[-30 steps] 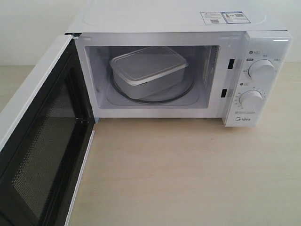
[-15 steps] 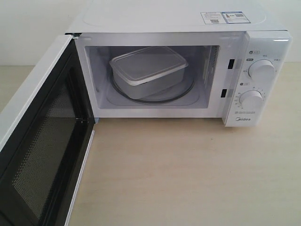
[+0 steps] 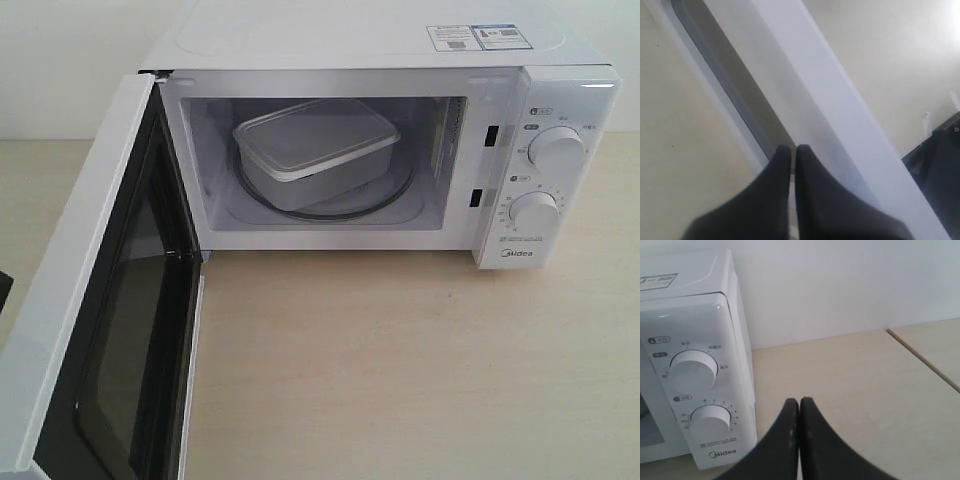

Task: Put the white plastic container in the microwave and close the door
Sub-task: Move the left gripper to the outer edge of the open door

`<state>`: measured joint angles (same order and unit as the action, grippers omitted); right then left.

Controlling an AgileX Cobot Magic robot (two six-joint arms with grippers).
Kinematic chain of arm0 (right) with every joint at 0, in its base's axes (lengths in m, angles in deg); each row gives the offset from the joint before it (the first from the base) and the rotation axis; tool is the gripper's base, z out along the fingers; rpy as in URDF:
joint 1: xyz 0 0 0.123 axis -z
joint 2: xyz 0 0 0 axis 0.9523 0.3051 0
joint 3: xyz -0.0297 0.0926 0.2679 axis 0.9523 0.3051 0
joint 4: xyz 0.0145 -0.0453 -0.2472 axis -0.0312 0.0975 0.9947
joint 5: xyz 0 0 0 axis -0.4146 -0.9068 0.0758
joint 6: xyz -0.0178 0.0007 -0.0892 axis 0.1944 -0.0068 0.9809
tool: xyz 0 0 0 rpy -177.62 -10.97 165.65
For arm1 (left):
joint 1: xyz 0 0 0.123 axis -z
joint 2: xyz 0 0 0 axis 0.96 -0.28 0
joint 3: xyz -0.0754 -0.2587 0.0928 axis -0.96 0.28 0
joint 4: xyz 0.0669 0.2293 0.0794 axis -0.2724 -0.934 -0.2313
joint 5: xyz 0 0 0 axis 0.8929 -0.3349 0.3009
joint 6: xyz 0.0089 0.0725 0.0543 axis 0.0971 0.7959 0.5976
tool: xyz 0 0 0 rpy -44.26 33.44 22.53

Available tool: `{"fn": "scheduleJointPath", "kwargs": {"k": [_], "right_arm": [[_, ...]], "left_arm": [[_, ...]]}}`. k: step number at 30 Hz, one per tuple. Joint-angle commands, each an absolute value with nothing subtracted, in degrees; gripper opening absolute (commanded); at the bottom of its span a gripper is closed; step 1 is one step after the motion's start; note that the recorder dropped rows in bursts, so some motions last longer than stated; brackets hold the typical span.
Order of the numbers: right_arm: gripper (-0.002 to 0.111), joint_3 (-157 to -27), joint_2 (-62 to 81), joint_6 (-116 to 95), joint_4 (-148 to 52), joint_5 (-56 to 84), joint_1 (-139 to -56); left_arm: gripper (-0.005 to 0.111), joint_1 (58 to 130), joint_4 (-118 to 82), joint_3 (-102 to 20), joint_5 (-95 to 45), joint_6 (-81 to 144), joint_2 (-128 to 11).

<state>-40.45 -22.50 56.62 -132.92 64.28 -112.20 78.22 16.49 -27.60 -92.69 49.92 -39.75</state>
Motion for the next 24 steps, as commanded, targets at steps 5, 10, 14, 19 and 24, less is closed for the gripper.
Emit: {"fn": "scheduleJointPath", "kwargs": {"k": [5,10,14,19,24], "right_arm": [[0.0,-40.17,-22.72,51.91,-132.55,64.6,-112.05],[0.0,-40.17,-22.72,46.0,-132.55,64.6,-112.05],[0.0,-40.17,-22.72,46.24,-132.55,64.6,-112.05],[0.0,-40.17,-22.72,46.24,-132.45,63.82,-112.05],[0.0,-40.17,-22.72,47.32,-128.47,59.25,-112.05]], "left_arm": [[0.004,78.48,24.72,-28.0,-88.83,57.67,-44.41],[0.004,78.48,28.3,-28.0,-87.23,61.46,-46.45],[0.004,78.48,28.98,-28.0,-86.04,62.24,-48.38],[0.004,79.94,31.74,-28.0,-84.1,66.21,-51.41],[0.004,87.45,31.74,-28.0,-76.13,66.6,-54.72]]}}
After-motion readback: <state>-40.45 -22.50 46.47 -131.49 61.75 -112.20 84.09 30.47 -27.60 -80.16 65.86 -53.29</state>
